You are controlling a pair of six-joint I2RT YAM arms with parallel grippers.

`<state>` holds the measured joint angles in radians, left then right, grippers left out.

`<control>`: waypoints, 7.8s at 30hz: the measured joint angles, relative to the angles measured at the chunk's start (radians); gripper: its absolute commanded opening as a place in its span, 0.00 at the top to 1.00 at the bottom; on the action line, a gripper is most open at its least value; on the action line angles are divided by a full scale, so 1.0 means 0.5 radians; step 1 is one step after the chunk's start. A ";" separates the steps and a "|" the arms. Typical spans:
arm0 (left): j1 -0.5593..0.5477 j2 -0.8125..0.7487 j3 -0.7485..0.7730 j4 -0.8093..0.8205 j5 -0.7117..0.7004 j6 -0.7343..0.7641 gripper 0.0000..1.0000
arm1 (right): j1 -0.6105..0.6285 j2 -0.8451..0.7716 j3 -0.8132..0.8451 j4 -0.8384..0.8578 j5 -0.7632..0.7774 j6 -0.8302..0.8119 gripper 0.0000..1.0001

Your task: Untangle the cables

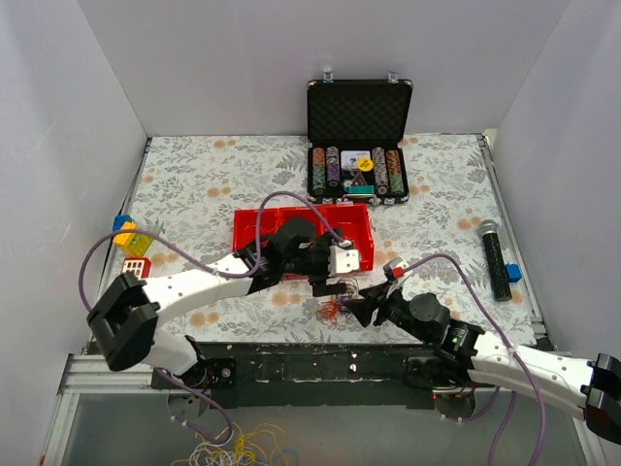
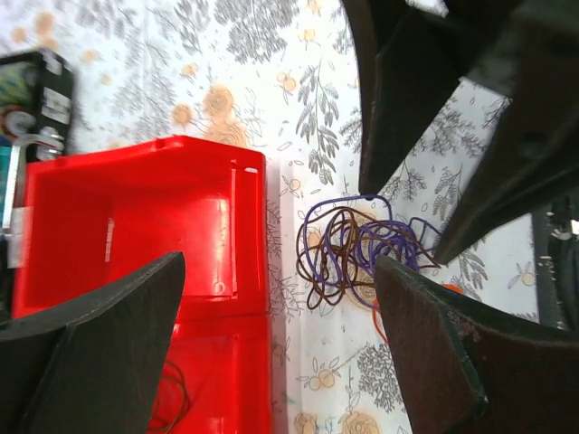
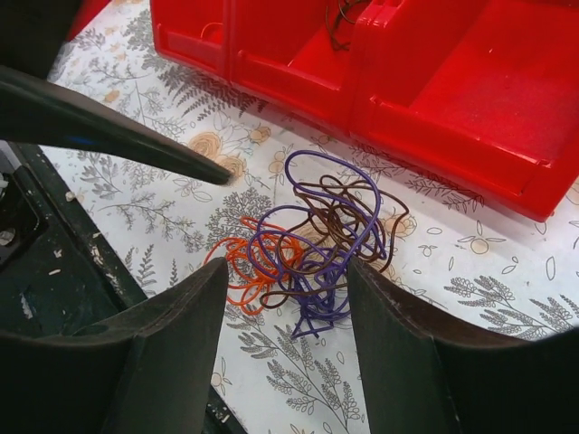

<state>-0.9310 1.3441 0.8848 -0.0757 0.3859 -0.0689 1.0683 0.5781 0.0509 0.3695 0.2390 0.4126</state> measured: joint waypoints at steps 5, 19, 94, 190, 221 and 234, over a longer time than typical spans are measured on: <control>0.001 0.362 0.153 -0.006 0.008 -0.040 0.30 | 0.000 -0.108 -0.001 -0.055 -0.019 0.000 0.39; 0.022 0.504 0.314 -0.237 0.336 -0.063 0.45 | 0.000 -0.285 -0.001 -0.233 0.019 0.001 0.39; -0.117 -0.072 0.681 -0.551 0.207 -0.531 1.00 | 0.001 -0.394 0.472 -0.457 0.287 -0.343 0.12; -0.119 -0.005 1.482 0.301 -0.060 -0.132 1.00 | 0.001 -0.256 0.896 -0.558 0.270 -0.486 0.14; -0.119 0.052 1.489 0.842 -0.375 0.022 1.00 | -0.001 0.320 0.176 0.056 0.240 -0.237 0.49; -0.119 0.228 1.679 1.125 -0.602 0.180 1.00 | -0.001 0.247 -0.017 0.137 0.196 0.010 0.45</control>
<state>-0.9905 1.4582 1.7245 0.4866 0.0849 0.0212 1.0679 0.7017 0.0425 0.4377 0.3370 0.4175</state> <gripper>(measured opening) 0.017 0.546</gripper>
